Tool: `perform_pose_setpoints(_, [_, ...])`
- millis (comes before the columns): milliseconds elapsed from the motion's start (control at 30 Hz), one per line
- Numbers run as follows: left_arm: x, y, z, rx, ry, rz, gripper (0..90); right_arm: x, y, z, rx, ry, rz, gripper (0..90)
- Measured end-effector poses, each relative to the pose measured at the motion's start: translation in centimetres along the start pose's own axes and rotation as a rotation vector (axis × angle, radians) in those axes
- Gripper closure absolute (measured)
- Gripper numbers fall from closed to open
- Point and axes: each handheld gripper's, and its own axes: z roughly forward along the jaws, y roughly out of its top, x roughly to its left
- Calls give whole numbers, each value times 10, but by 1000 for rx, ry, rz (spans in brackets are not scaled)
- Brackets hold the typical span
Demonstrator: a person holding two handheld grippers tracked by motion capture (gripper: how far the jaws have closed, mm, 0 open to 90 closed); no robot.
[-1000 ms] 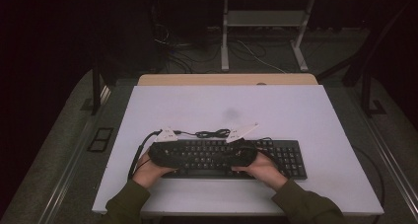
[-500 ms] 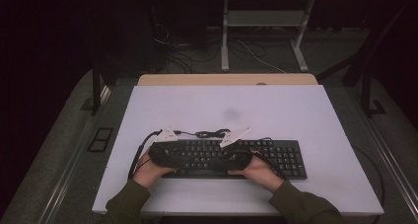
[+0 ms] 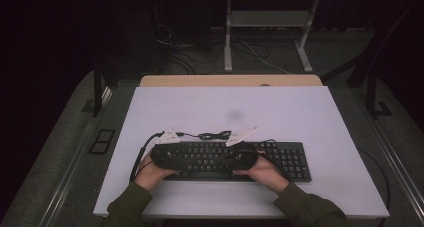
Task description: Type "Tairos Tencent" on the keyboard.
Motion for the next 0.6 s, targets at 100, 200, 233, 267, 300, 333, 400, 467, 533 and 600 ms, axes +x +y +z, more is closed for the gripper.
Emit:
perform_pose_setpoints(100, [0, 0, 0, 0, -1, 2, 297, -1, 1, -5, -22, -1, 2, 798])
perform_pose_setpoints(200, [-1, 0, 0, -2, 0, 3, 297, -2, 1, -8, -33, 7, 4, 729])
perform_pose_setpoints(233, [-1, 0, 0, -3, 1, 4, 297, -2, 1, -9, -38, 11, 6, 690])
perform_pose_setpoints(267, [-1, 0, 0, -4, 1, 3, 298, -3, 1, -9, -42, 11, 8, 670])
perform_pose_setpoints(300, [-1, 0, -1, -5, 0, 3, 298, -3, 1, -10, -43, 12, 8, 657])
perform_pose_setpoints(333, [-2, 0, -1, -8, 1, 2, 298, -3, 1, -10, -44, 14, 8, 637])
perform_pose_setpoints(400, [-2, 0, -1, -7, 2, 4, 298, -3, 1, -12, -46, 16, 13, 600])
perform_pose_setpoints(467, [-2, 1, -1, -8, 1, 8, 298, -4, 1, -13, -50, 19, 9, 548])
perform_pose_setpoints(533, [-2, 1, -2, -10, 1, 9, 298, -4, 1, -13, -51, 21, 9, 498])
perform_pose_setpoints(600, [-3, 1, -2, -10, 1, 10, 298, -4, 1, -14, -48, 21, 5, 468])
